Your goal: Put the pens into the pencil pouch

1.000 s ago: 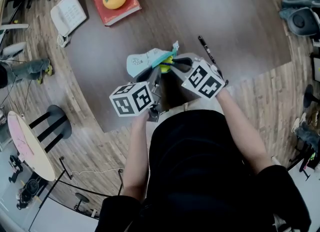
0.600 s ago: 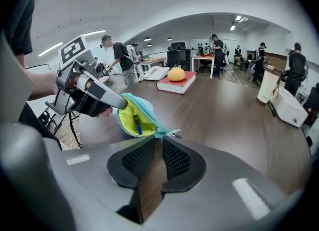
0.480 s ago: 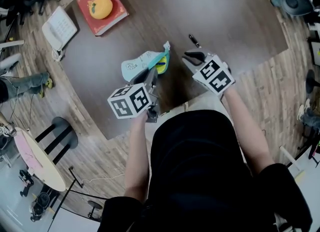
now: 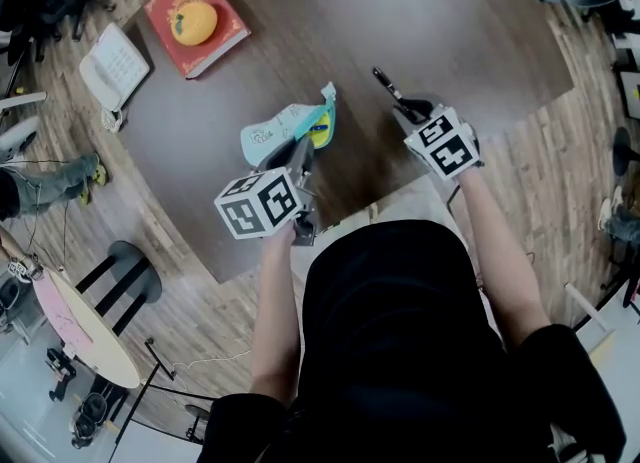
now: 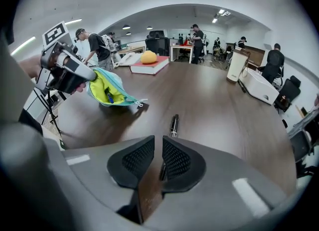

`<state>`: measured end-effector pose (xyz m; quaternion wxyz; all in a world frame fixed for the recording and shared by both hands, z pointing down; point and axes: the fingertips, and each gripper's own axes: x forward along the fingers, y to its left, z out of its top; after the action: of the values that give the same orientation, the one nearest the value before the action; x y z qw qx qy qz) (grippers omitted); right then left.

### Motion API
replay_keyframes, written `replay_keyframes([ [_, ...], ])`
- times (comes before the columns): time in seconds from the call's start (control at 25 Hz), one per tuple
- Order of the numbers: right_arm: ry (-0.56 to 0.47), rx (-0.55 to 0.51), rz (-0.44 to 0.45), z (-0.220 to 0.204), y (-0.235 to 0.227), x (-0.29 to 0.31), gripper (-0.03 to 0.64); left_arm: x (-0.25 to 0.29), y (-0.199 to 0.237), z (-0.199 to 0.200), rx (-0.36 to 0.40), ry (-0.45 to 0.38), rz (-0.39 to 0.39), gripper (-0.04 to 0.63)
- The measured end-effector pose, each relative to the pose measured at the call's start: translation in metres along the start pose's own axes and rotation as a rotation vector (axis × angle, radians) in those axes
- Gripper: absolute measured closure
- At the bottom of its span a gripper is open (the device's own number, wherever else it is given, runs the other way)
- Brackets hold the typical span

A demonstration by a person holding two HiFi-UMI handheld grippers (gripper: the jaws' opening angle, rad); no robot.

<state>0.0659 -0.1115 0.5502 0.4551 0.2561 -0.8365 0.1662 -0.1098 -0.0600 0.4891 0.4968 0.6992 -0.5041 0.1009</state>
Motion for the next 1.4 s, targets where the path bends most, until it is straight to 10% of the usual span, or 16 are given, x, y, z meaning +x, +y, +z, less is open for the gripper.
replay_keyframes([
  [1.4,0.101,0.071,-0.086,-0.047,-0.021,0.024,0.569,-0.009,0.004,0.001,0.012,0.000,0.002,0.562],
])
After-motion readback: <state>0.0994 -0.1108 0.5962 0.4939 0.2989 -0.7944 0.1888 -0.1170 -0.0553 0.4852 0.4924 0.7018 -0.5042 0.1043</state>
